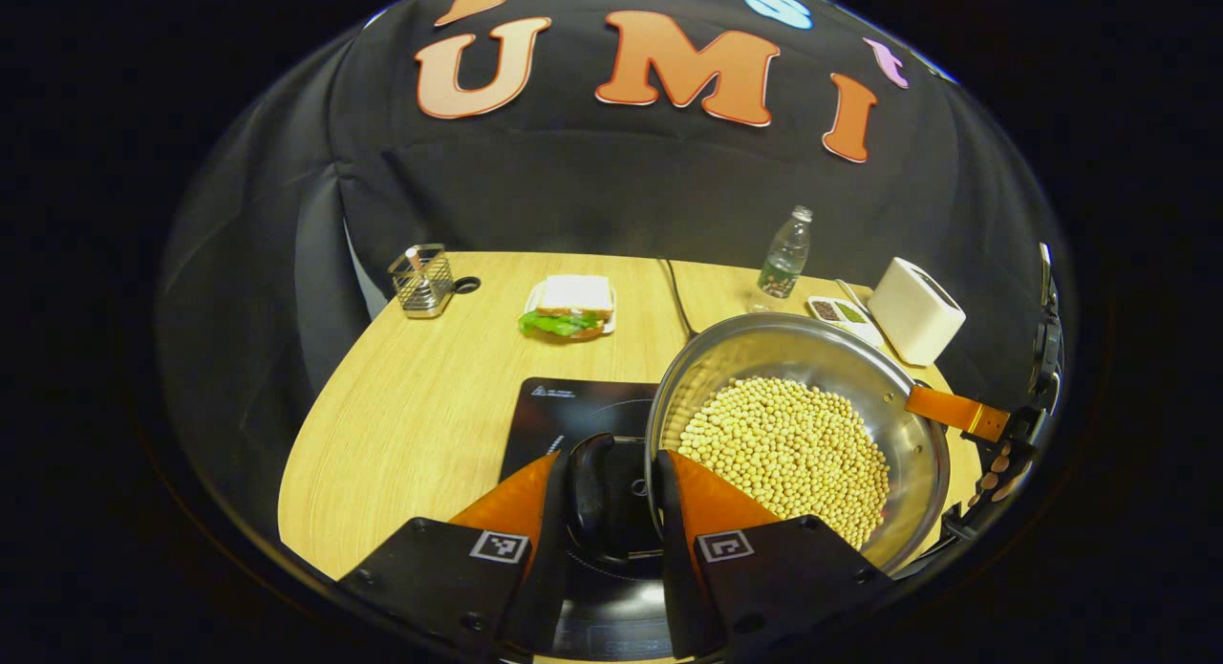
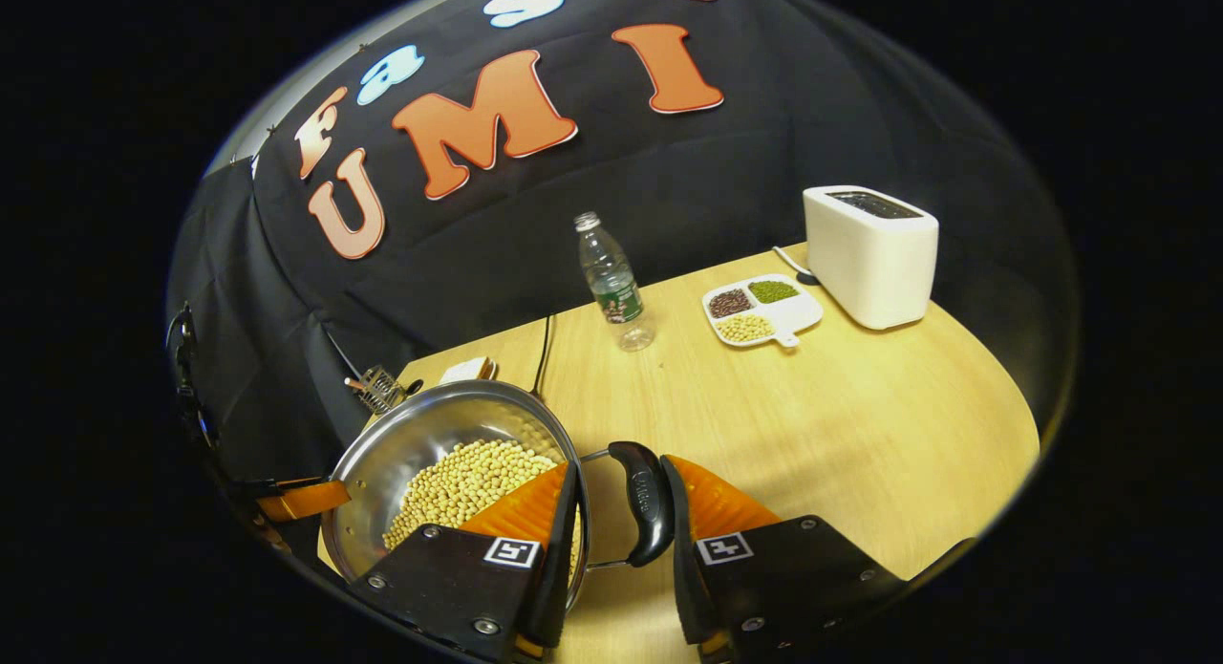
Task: First push the handle of the pot to place it horizontally, then grasp the pot with both hands and set it on the induction cooktop.
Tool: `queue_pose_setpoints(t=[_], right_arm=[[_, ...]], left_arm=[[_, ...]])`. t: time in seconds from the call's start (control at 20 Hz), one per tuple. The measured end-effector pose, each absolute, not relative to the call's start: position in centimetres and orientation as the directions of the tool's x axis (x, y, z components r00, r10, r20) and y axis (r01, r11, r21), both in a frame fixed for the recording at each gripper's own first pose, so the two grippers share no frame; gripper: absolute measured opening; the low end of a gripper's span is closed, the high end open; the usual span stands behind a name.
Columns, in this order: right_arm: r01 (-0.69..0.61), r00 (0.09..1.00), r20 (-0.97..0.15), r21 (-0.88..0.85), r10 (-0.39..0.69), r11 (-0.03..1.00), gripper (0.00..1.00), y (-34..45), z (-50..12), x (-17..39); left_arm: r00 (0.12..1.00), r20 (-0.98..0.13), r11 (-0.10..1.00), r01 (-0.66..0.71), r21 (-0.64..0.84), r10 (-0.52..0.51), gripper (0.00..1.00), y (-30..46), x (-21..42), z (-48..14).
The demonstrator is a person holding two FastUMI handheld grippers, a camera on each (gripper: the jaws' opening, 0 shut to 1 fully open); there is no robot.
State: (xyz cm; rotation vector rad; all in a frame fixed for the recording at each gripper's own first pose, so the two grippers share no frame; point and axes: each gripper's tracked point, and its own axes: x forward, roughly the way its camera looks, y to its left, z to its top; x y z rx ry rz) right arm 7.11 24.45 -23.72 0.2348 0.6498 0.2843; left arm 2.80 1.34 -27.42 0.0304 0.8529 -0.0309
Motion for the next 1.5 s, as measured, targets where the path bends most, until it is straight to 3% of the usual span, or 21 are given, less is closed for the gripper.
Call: queue_pose_setpoints(t=[0.15,0.2,0.25,0.95,1.0,1.05,1.25,1.4,1.5], right_arm=[[-0.196,0.754,-0.562,0.299,0.339,0.934,0.46,26.6,-23.8,6.7],[-0.201,0.754,-0.562,0.295,0.339,0.934,0.41,27.3,-23.8,6.6],[-0.205,0.750,-0.567,0.289,0.340,0.935,0.46,27.9,-23.9,6.4],[-0.208,0.748,-0.580,0.257,0.322,0.944,0.46,32.0,-25.3,4.8],[-0.203,0.748,-0.582,0.256,0.319,0.945,0.41,32.0,-25.4,4.6],[-0.195,0.749,-0.583,0.260,0.314,0.946,0.45,32.0,-25.6,4.5],[-0.172,0.763,-0.573,0.266,0.299,0.949,0.46,31.9,-25.3,4.4],[-0.182,0.746,-0.587,0.275,0.314,0.944,0.51,32.0,-25.6,4.1],[-0.202,0.792,-0.523,0.260,0.314,0.944,0.60,31.8,-23.1,4.7]], left_arm=[[0.651,-0.759,0.999,0.030,0.014,-0.009,0.51,3.4,2.7,-27.5],[0.649,-0.761,0.999,0.032,0.017,-0.008,0.50,4.1,2.6,-27.6],[0.648,-0.762,0.999,0.034,0.020,-0.007,0.50,4.8,2.7,-27.7],[0.627,-0.778,0.998,0.055,-0.005,-0.038,0.49,9.0,2.8,-29.5],[0.624,-0.780,0.998,0.062,-0.004,-0.042,0.50,9.0,2.8,-29.7],[0.632,-0.773,0.998,0.069,-0.004,-0.047,0.50,9.0,3.1,-29.4],[0.631,-0.773,0.995,0.100,-0.009,-0.070,0.49,9.0,3.3,-29.5],[0.651,-0.759,0.992,0.110,0.058,-0.028,0.60,9.7,3.6,-28.5],[0.730,-0.683,0.988,0.090,0.126,0.021,0.84,10.4,4.9,-26.1]])
